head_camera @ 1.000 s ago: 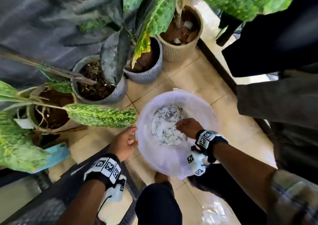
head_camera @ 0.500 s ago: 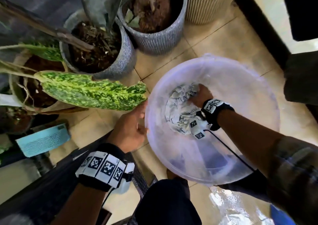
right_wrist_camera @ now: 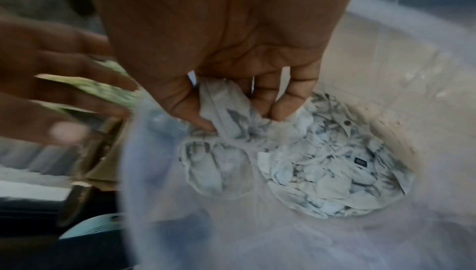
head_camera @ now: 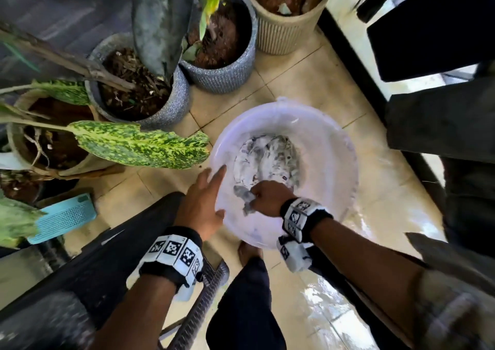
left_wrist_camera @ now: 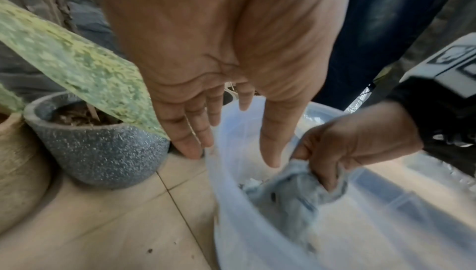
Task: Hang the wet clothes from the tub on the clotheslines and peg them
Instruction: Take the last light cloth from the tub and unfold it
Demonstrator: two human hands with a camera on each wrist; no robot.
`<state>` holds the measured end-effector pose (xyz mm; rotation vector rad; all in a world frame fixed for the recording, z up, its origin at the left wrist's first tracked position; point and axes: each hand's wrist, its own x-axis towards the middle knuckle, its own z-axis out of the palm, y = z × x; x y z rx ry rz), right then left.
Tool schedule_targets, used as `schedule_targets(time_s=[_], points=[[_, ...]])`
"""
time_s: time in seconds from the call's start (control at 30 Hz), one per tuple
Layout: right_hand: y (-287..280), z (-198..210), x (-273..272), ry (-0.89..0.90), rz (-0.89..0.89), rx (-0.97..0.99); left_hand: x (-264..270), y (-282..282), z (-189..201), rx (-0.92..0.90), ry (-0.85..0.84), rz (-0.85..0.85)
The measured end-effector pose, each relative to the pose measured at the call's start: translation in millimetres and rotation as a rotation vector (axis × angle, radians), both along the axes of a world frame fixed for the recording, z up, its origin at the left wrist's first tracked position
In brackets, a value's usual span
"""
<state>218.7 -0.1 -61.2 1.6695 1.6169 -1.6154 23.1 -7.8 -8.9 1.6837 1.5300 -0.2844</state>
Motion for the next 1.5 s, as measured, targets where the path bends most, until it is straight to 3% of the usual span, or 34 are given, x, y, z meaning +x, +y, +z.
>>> schedule_targets(time_s=[0.13,0.23,0.37,0.43,0.6,0.73,0.93,1.07,1.2,1.33,1.5], points=[[-19.9,104.1,5.8,0.124,-0.050,0.150,19.1,-21.8,58.7,-0.062,-0.175,-0.043],[-29.4,172.4,20.4,0.205,-0.126,0.262,29.2,-27.6,103.4,0.021,-0.289,-0.040],[-45.3,236.6,39.7,0.374,-0.342,0.274,39.0,-15.2,183.5,0.154,-0.262,-0.087],[-50.7,252.1,48.4,0.390,-0.400,0.277,38.3,-3.4,229.7,0.202,-0.300,-0.069],[-57.4,267.9,49.5,0.154,-0.164,0.312,34.8,14.5,324.3,0.200,-0.486,-0.019],[-51.1,279.3,22.3,0.088,-0.319,0.296,46.0,9.7,380.5,0.252,-0.578,-0.057],[-42.6,268.9,12.0,-0.158,-0.326,0.154,46.8,3.7,450.7,0.278,-0.845,0.110],[-45.8,277.5,23.0,-0.164,-0.459,0.157,28.3,1.4,468.4,0.323,-0.863,0.148],[-55.1,320.1,44.1,-0.209,-0.560,0.209,-12.8,2.6,443.2,0.370,-0.722,0.249],[-66.9,357.3,57.5,-0.137,-0.555,0.283,-32.6,-4.0,404.9,0.375,-0.417,0.157],[-58.1,416.0,51.1,0.051,-0.537,0.468,-14.0,-26.3,381.5,0.197,-0.360,0.048]])
